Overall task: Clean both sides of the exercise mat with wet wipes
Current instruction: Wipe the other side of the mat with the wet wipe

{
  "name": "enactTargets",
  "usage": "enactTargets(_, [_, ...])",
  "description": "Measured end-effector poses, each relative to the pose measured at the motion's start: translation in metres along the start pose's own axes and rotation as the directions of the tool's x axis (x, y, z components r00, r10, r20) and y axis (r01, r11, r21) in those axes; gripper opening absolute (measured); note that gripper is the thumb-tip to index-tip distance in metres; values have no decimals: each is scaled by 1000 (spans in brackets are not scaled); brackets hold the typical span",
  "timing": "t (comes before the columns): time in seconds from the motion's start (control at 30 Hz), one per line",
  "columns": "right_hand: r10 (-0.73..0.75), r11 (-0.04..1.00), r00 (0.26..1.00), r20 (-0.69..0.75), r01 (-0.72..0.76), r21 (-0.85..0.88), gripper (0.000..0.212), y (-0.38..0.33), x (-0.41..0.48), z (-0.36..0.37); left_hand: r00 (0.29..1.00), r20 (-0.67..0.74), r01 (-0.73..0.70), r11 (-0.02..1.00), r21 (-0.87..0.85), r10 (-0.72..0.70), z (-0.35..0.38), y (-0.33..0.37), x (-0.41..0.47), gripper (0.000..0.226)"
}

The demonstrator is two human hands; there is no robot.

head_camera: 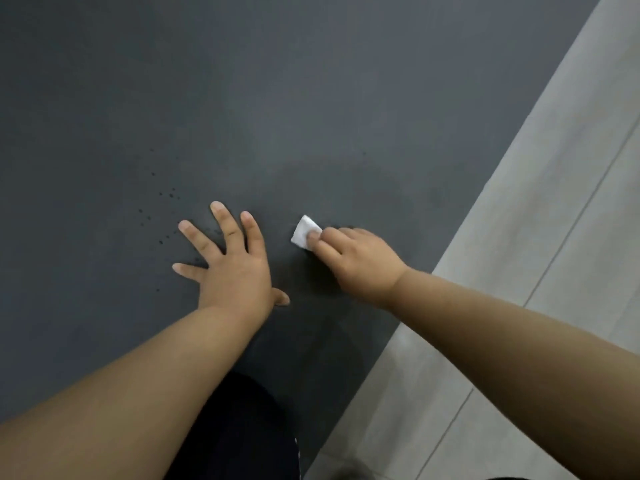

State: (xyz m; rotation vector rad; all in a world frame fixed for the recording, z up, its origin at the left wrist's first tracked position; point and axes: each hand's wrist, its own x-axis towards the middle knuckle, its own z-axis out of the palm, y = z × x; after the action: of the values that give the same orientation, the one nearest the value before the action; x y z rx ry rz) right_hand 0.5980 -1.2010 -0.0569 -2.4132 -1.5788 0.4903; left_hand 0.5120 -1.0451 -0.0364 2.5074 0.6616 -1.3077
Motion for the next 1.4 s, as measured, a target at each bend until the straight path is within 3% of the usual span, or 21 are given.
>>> enactTargets(0.07, [15, 998, 999, 44, -12, -65, 32, 23, 10, -14, 999, 13, -39, 999, -8, 40, -2, -5, -1, 122])
enactTargets(0.13, [292, 952, 956, -29, -293, -90, 28, 52, 24, -29, 995, 39, -88, 996, -1, 88, -7, -12, -2, 114])
enactTargets(0.23, [757, 647, 640, -134, -762, 19, 22, 83, 49, -51, 991, 26, -127, 989, -75, 129, -29, -33, -2, 93])
enactTargets(0.3, [846, 530, 518, -125, -844, 85, 22, 80, 65, -53, 985, -143, -118, 983, -142, 97, -51, -53, 2, 87])
enactTargets(0.37, [796, 601, 584, -163, -794, 91, 25, 57, 78, -41, 955, -296, -34, 987, -157, -14, -68, -73, 15, 106])
enactTargets(0.47, [469, 882, 882, -52, -464, 81, 36, 0, 88, -17, 986, -109, 107, 982, -156, -125, -78, -83, 38, 131])
enactTargets(0.53, [243, 966, 969, 45, -246, 82, 43, -18, 90, -12, 992, -69, 96, 984, -148, -107, -74, -82, 49, 133])
enactTargets(0.6, [121, 990, 989, 84, -127, 65, 35, -8, 94, -19, 993, -73, 83, 987, -138, -94, -72, -82, 51, 133])
enactTargets(0.67, [123, 992, 986, 115, -123, 0, 30, 14, 99, -34, 995, -56, 81, 989, -123, -89, -74, -83, 52, 133])
enactTargets(0.73, [352, 936, 934, 64, -351, -38, 25, 41, 107, -48, 995, -26, 91, 989, -112, -94, -77, -82, 52, 134])
enactTargets(0.8, [618, 786, 786, -14, -618, -3, 23, 69, 117, -60, 995, -15, 99, 990, -102, -101, -78, -82, 54, 135])
enactTargets(0.87, [710, 704, 700, -75, -710, 28, 24, 83, 127, -63, 994, -9, 110, 988, -110, -112, -79, -82, 54, 136])
enactTargets(0.9, [700, 713, 709, -88, -701, 25, 26, 82, 130, -62, 993, -7, 115, 986, -117, -117, -78, -81, 54, 136])
enactTargets(0.97, [575, 818, 814, -87, -574, 37, 27, 70, 129, -51, 992, -14, 125, 983, -136, -128, -78, -81, 54, 136])
enactTargets(1.03, [246, 968, 969, -6, -245, 46, 28, 41, 119, -35, 991, -27, 128, 978, -166, -134, -76, -82, 53, 136])
enactTargets(1.07, [45, 997, 998, 50, -48, 59, 29, 26, 112, -30, 990, -35, 131, 973, -188, -140, -75, -83, 52, 136])
enactTargets(1.13, [-267, 963, 959, 95, 262, 62, 32, 16, 103, -22, 987, -51, 135, 962, -238, -152, -73, -84, 51, 136])
enactTargets(1.2, [-362, 932, 929, 77, 360, 29, 31, 30, 117, -27, 983, -85, 135, 950, -281, -165, -70, -86, 50, 137])
enactTargets(1.27, [-267, 963, 964, -17, 266, -51, 24, 60, 144, -36, 977, -115, 135, 940, -314, -179, -68, -87, 50, 138])
enactTargets(1.33, [28, 992, 988, -155, -46, -118, 25, 95, 175, -51, 972, -136, 133, 928, -349, -191, -67, -87, 50, 139])
enactTargets(1.4, [298, 941, 928, -224, -325, -92, 27, 123, 197, -71, 969, -151, 127, 913, -388, -198, -65, -86, 48, 139])
